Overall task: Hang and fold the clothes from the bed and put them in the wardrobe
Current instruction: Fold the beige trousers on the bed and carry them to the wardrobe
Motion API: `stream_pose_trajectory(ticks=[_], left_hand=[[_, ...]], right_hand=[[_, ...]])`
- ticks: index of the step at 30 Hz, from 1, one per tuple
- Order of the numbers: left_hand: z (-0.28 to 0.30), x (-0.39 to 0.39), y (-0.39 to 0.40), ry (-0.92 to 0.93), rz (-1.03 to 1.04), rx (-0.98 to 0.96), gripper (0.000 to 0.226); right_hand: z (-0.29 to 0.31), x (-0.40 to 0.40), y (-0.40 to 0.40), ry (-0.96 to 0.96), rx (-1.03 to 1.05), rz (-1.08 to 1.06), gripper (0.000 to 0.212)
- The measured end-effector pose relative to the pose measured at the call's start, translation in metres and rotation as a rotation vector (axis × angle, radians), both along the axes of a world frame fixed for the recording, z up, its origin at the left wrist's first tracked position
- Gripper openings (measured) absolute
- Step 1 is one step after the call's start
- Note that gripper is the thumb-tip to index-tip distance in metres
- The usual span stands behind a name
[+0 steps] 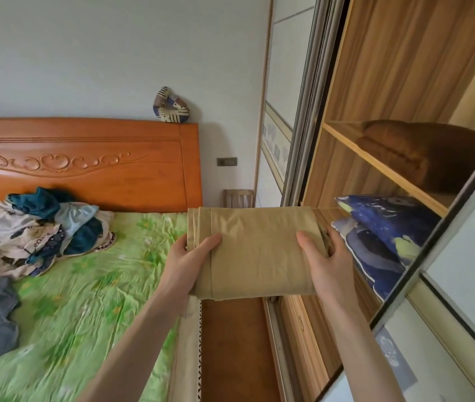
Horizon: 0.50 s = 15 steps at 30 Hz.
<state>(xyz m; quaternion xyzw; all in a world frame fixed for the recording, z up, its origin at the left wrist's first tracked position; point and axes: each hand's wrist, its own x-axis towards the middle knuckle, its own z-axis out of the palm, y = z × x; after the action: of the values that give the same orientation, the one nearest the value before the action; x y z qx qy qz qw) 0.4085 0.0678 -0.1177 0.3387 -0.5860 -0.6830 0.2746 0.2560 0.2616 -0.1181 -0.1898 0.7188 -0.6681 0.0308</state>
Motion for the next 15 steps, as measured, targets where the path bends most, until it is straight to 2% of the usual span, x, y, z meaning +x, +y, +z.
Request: stream_pose_trajectory(ticks=[5, 8, 11, 14, 15], left_hand=[[0.014, -0.073, -0.044, 0.012, -0.058, -0.016, 0.037], [0.032, -0.118, -0.073, 0.008, -0.110, -0.040, 0.040], [0.049, -0.163, -0.100, 0.031, -0.151, -0.087, 0.044], [0.061, -0.204, -0.117, 0.043, -0.193, -0.082, 0.047], [0.063, -0.216, -0.120, 0.041, -0.206, -0.076, 0.046]], right_hand=[[0.012, -0.060, -0.036, -0.016, -0.015, -0.063, 0.021], [0.031, -0.091, -0.058, 0.009, 0.010, -0.099, 0.042], [0.044, -0.130, -0.074, 0.045, -0.015, -0.116, 0.022], [0.057, -0.162, -0.084, 0.079, -0.007, -0.161, 0.027], [0.064, -0.170, -0.084, 0.079, -0.003, -0.171, 0.022]])
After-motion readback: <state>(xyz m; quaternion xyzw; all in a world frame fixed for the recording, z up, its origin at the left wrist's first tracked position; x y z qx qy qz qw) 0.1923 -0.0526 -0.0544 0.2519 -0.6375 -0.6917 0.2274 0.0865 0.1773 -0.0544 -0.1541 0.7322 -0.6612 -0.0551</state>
